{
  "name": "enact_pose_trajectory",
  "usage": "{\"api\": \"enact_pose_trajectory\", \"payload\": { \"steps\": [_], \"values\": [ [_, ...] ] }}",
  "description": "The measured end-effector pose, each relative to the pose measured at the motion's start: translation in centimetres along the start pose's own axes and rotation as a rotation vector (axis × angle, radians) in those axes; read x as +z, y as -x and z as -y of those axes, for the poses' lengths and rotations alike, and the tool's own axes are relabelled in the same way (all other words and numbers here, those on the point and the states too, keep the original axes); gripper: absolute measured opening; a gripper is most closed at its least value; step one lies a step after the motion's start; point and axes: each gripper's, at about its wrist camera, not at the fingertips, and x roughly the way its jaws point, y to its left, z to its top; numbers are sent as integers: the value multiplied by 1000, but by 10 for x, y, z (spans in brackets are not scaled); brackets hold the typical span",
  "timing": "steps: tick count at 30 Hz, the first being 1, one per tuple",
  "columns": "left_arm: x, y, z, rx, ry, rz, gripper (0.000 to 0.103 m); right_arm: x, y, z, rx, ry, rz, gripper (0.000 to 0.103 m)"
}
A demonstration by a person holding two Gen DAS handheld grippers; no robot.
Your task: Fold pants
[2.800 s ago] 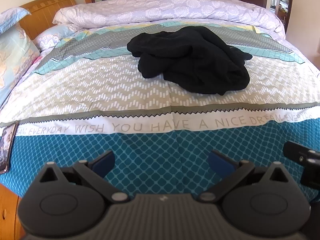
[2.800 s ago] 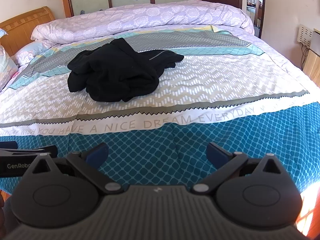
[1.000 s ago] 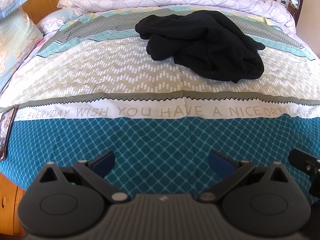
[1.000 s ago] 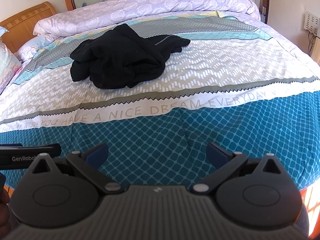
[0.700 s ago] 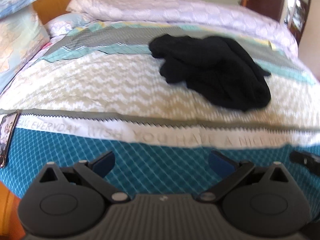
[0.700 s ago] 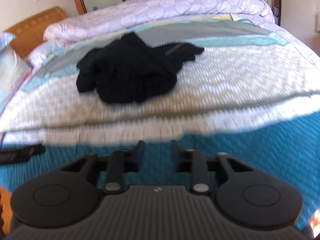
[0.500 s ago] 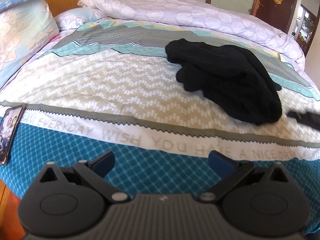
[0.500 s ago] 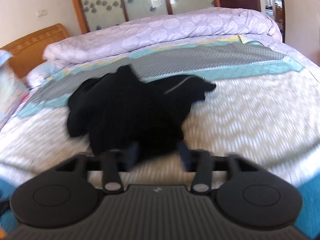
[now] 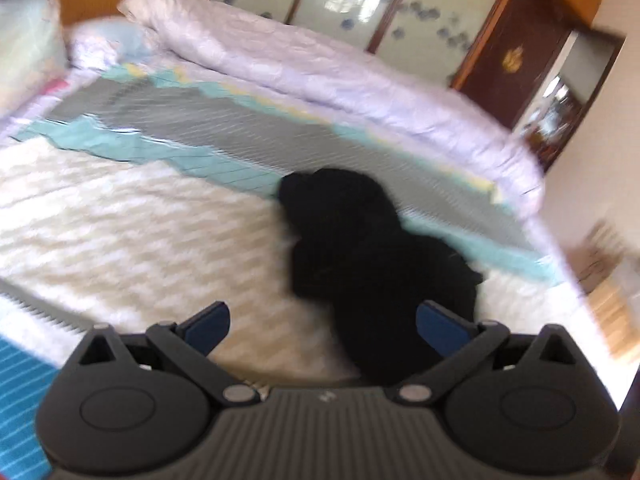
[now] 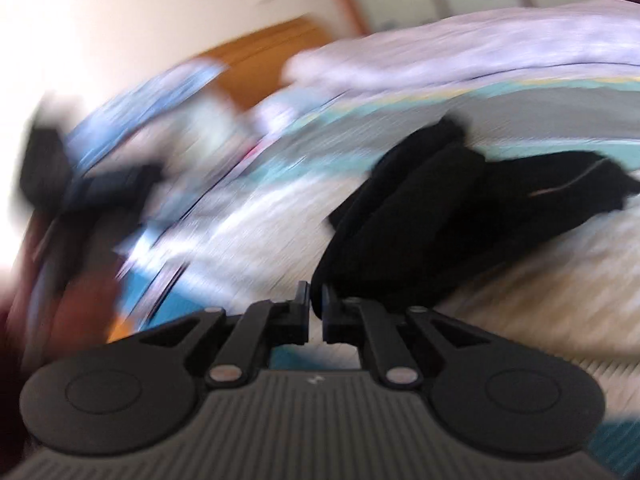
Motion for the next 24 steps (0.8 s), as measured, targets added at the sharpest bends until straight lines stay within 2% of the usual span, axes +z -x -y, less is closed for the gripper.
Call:
{"api": "enact_pose_trajectory", "payload": {
  "steps": [2,4,7,9,10,12,13,14,15,17,19,23,24],
  "values": [
    [5,-12,11,-27,-20,-26,103,-34,-1,-28,91,69,-96,2],
    [-1,-30,29,-2,-104,-74,100,-58,0,-46,156,75,-151,2],
    [-22,-65,49,87,-204,-154,85,-65,7,-52,143,63,-134,5],
    [-31,-82,52,135,-230,-186,71,-59,17,-37,58,-17,-71,13],
    [-33,-90,55,160,-238,-198,57,-55,24,-24,-7,-75,-39,17],
    [-31,-99,56,164,-227,-204,43,-48,35,13,-139,-208,16,32],
    [-27,-98,54,155,-219,-197,28,-45,41,35,-210,-286,51,37],
    [-26,-100,57,160,-230,-188,13,-41,46,58,-276,-364,86,47],
    [-23,-103,59,173,-239,-182,13,-38,49,79,-334,-437,116,51],
    [-17,-95,50,179,-198,-151,10,-29,52,123,-410,-577,151,51],
    [-9,-76,29,188,-123,-94,9,-18,41,153,-445,-670,171,51],
    [-23,-4,-43,227,108,13,9,1,7,176,-431,-720,134,51],
    [-35,12,-67,241,188,21,9,3,2,177,-429,-709,134,46]
  ]
}}
